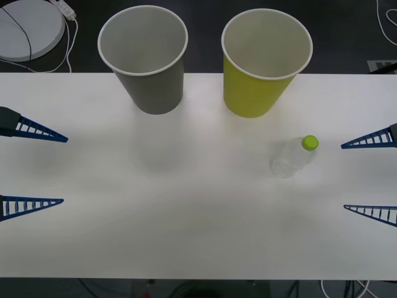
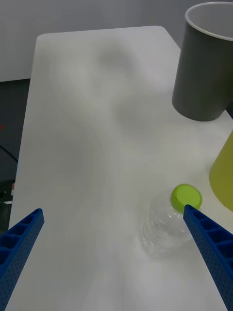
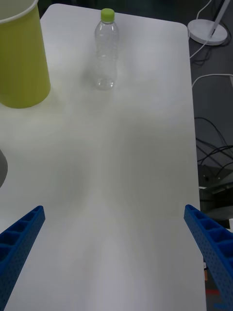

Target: Put the can into the green bin and the plastic bottle into the gray bin

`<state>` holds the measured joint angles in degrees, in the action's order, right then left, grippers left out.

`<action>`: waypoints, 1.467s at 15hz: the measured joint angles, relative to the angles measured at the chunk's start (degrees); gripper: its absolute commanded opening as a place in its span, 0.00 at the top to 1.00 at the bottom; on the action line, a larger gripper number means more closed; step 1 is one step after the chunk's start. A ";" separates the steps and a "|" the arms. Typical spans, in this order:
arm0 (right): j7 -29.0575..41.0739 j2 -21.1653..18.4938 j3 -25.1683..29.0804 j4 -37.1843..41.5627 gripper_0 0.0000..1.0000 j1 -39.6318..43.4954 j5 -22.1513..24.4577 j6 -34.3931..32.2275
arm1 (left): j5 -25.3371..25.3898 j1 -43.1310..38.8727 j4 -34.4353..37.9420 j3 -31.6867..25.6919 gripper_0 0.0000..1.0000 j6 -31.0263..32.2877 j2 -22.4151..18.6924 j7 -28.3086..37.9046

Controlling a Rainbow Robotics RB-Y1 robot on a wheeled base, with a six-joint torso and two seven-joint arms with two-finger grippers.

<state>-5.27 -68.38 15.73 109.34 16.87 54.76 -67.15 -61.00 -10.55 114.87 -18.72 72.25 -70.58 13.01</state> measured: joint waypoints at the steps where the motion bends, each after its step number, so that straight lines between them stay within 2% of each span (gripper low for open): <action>1: 0.00 0.00 0.00 0.00 0.00 0.00 0.00 0.00 | 0.00 0.00 0.00 0.00 0.00 0.00 0.00 0.00; 10: 0.91 1.93 2.12 0.69 0.00 1.86 -2.34 -0.74 | 0.00 0.00 -0.01 0.00 0.00 0.00 0.00 0.00; 13: 0.44 2.38 3.21 0.45 0.00 4.17 -3.21 1.42 | 0.00 0.00 0.00 0.00 0.00 0.00 0.00 -0.01; 17: -0.25 5.38 7.28 0.36 0.00 8.30 -3.26 3.43 | 0.00 0.00 0.00 0.00 0.00 0.00 0.00 -0.01; 22: -1.57 6.35 7.74 -2.58 0.00 10.25 -3.83 5.99 | 0.00 0.00 0.00 0.00 0.00 0.00 0.00 0.00</action>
<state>-6.84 -62.03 23.47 106.76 27.13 50.93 -61.15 -60.99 -10.54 114.87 -18.72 72.24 -70.58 13.01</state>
